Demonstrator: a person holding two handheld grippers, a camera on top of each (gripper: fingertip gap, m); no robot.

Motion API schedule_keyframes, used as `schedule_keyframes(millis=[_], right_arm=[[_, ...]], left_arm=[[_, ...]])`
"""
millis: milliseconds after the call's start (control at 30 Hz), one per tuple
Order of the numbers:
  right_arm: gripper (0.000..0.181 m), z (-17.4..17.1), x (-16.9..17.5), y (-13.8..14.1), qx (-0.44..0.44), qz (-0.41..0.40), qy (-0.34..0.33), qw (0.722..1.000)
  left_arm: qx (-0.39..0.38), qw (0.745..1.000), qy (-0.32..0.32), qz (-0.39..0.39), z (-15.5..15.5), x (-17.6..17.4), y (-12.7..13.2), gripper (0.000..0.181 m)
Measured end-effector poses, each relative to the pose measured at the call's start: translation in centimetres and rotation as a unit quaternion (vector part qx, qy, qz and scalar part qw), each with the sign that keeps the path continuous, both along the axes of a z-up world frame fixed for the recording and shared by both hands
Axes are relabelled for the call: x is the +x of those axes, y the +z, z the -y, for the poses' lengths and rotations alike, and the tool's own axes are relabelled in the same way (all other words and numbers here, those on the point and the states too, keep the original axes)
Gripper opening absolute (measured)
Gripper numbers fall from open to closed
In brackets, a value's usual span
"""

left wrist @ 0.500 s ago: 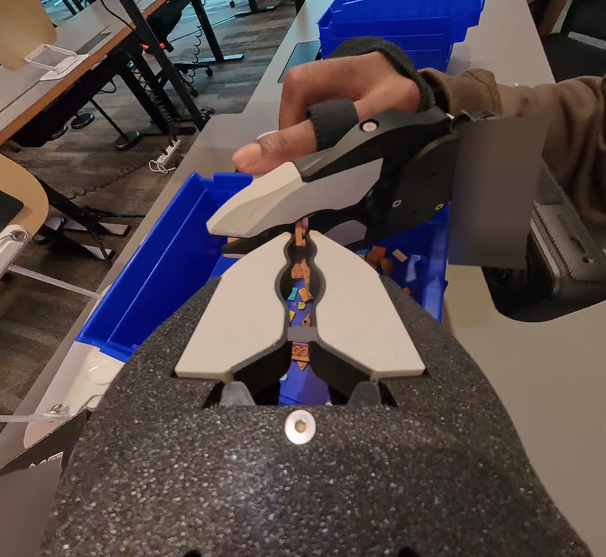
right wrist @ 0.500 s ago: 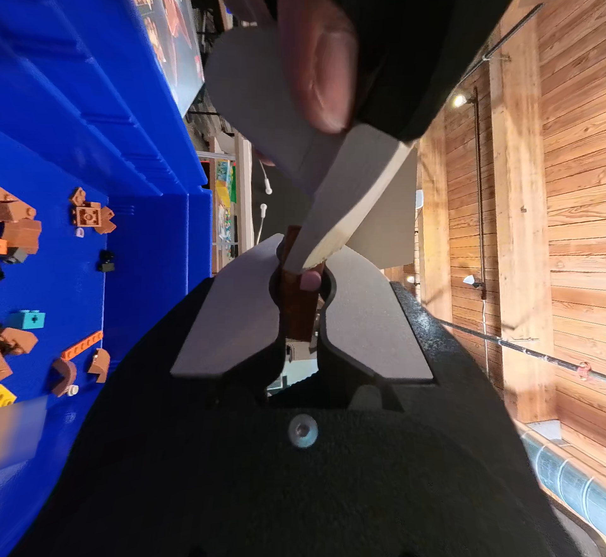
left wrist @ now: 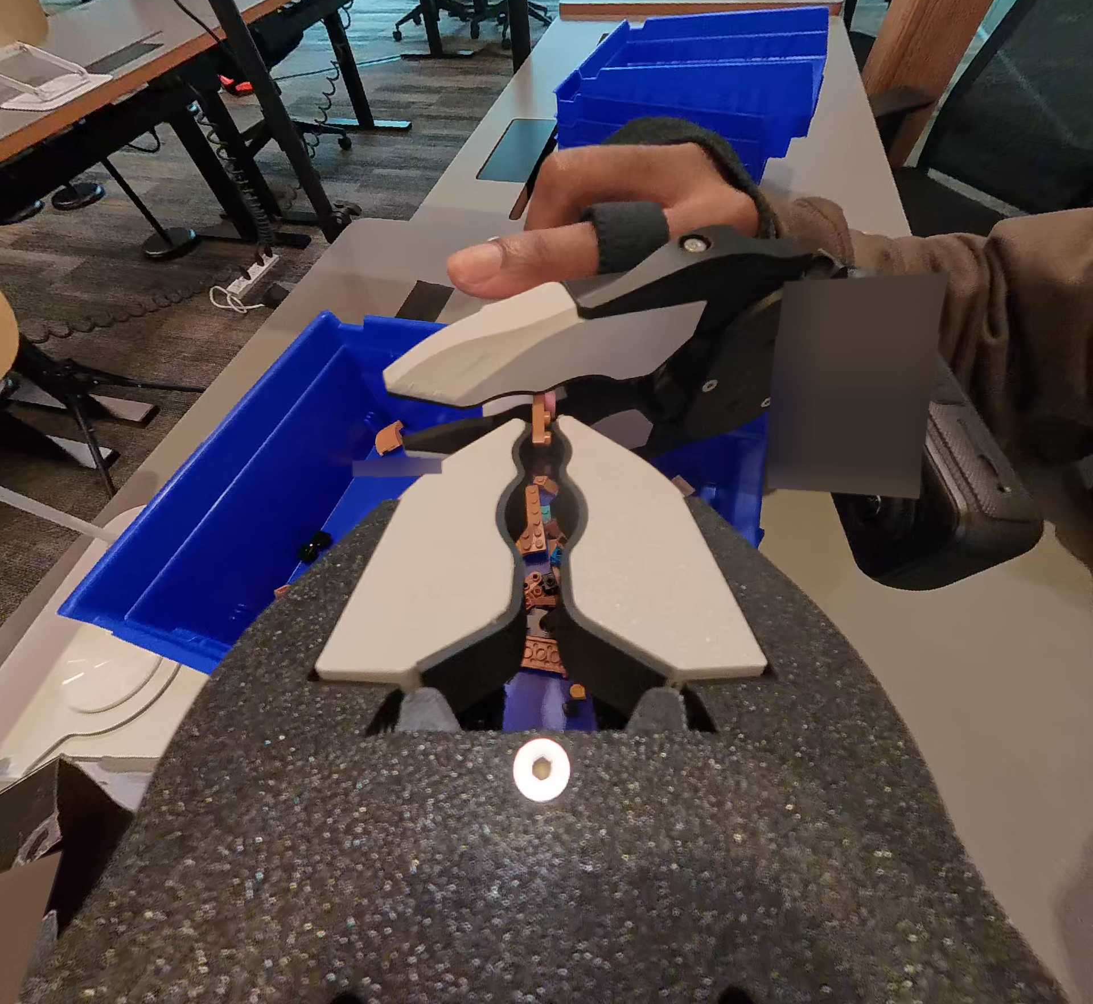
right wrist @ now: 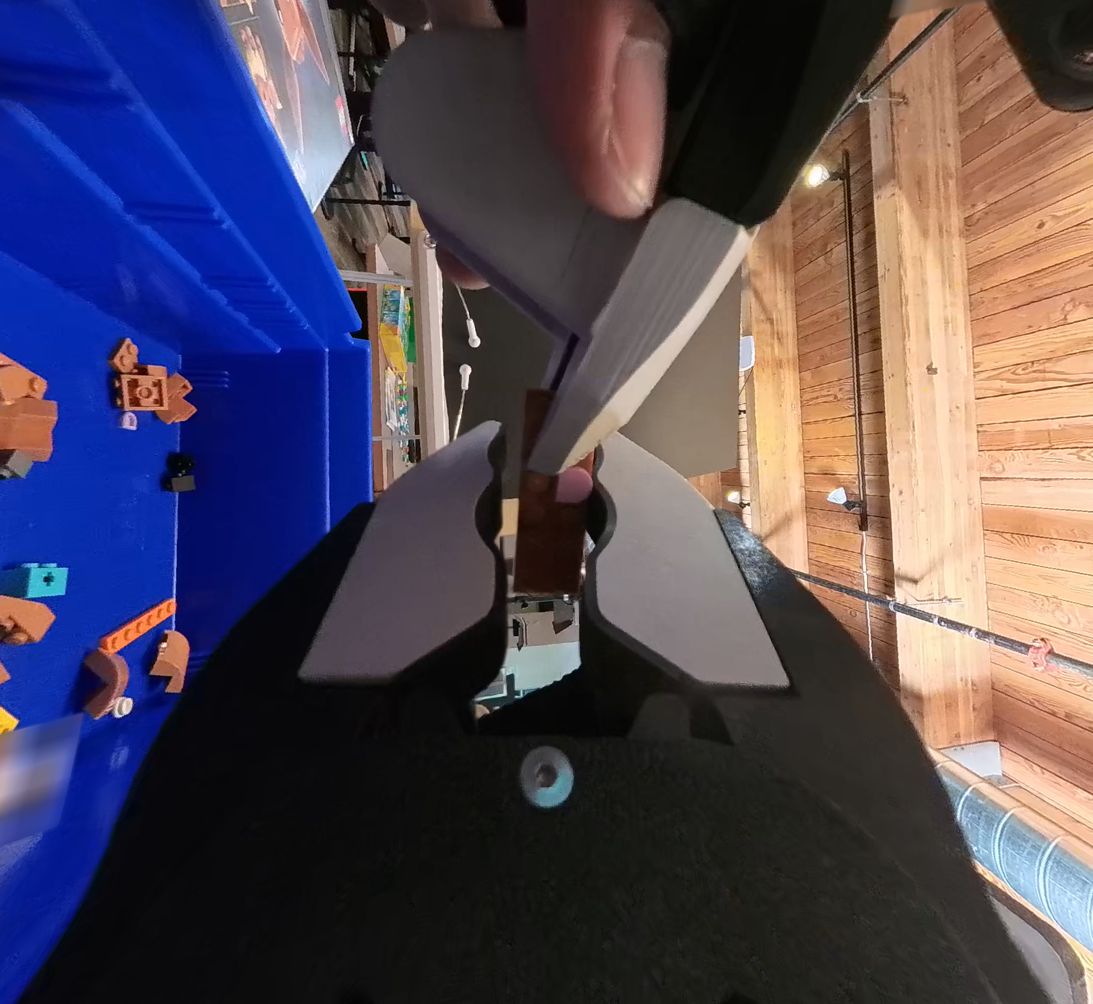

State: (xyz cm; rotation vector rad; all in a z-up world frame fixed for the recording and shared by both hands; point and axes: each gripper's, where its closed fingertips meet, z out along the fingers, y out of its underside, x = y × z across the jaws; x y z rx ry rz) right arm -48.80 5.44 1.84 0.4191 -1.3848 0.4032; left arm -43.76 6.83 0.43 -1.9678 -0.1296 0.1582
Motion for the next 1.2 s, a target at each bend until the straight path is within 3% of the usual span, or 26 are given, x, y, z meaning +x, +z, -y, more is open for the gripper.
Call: schedule_keyframes(millis=[100, 933, 1033, 1200], right_arm=[[0.031, 0.0, -0.2, -0.3, 0.003, 0.007, -0.006, 1.000], [0.030, 0.1, -0.3, -0.2, -0.001, -0.007, -0.015, 1.000], [0.015, 0.0, -0.1, 0.3, -0.010, -0.015, -0.015, 1.000], [0.012, -0.3, -0.2, 0.4, -0.012, -0.013, -0.019, 1.000]], left_arm=[[-0.005, 1.000, 0.006, -0.008, 0.1, -0.2, 0.0, 0.005], [-0.001, 1.000, 0.003, 0.004, -0.1, 0.1, 0.0, 0.005], [0.012, 0.999, -0.006, 0.031, -0.3, 0.3, -0.1, 0.005], [0.058, 0.992, -0.015, 0.108, -0.5, 0.2, 0.1, 0.005]])
